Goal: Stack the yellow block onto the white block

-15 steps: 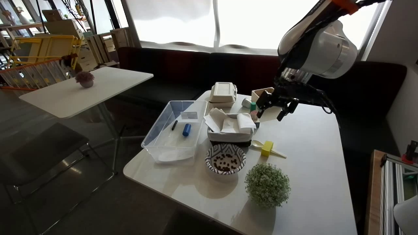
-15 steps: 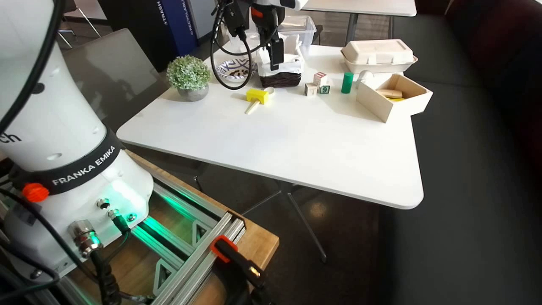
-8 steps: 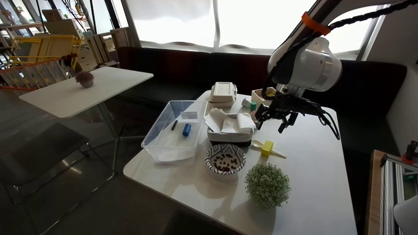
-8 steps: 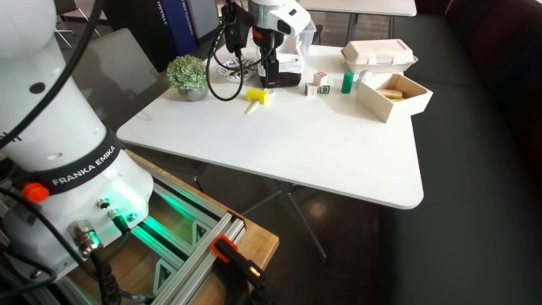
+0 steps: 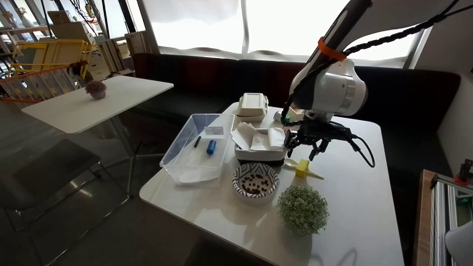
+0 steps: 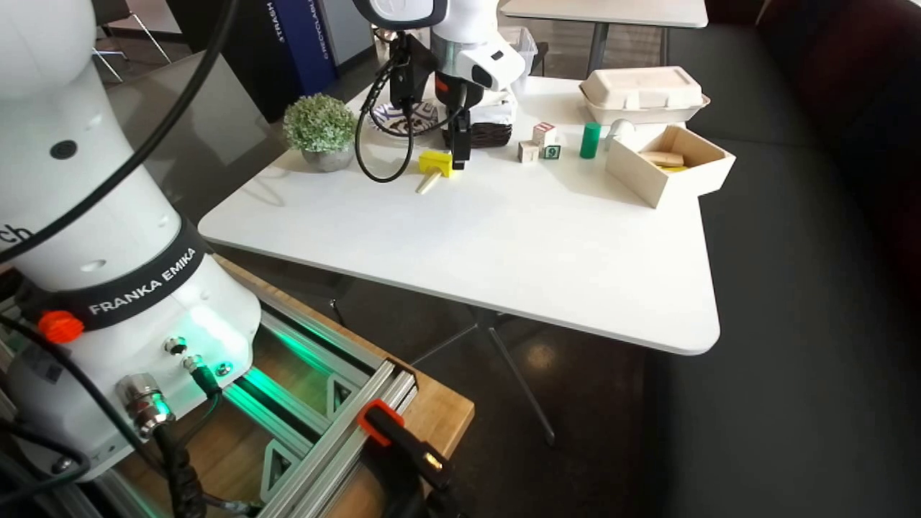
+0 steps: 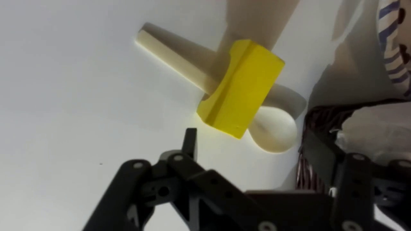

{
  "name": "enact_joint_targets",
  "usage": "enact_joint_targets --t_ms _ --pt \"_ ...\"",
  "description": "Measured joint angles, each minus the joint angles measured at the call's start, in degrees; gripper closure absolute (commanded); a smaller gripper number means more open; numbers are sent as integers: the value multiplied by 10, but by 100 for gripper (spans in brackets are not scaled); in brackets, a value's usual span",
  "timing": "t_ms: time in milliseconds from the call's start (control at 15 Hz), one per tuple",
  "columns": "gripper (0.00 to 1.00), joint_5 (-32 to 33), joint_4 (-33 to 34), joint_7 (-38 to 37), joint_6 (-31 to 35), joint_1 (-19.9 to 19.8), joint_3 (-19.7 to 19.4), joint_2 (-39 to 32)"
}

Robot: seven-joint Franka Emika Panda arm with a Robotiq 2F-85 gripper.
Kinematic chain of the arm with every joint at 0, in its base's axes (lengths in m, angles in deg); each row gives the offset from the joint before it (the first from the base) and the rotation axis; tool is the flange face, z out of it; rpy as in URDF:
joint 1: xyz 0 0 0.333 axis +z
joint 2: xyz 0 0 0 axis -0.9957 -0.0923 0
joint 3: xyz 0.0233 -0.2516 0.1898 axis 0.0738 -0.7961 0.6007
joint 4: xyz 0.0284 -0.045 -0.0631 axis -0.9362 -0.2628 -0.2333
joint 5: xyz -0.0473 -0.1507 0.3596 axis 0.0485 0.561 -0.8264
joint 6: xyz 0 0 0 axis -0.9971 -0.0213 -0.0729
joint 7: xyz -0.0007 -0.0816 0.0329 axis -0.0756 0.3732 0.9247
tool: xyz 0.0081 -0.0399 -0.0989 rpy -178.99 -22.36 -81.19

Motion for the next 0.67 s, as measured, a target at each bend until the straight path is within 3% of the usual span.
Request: enact_joint_targets --t_ms 133,200,333,533,600,667 --pt "40 -2 12 -7 0 -1 4 -14" --pt "45 -2 17 -9 -2 -1 4 -13" --pt "43 -2 19 -13 -4 -2 5 -14" --pt "33 -2 16 -31 -4 -3 3 -13" --pt "24 -2 13 -39 -4 -3 2 -13" --pt "24 -2 8 -46 -4 -3 -1 -14"
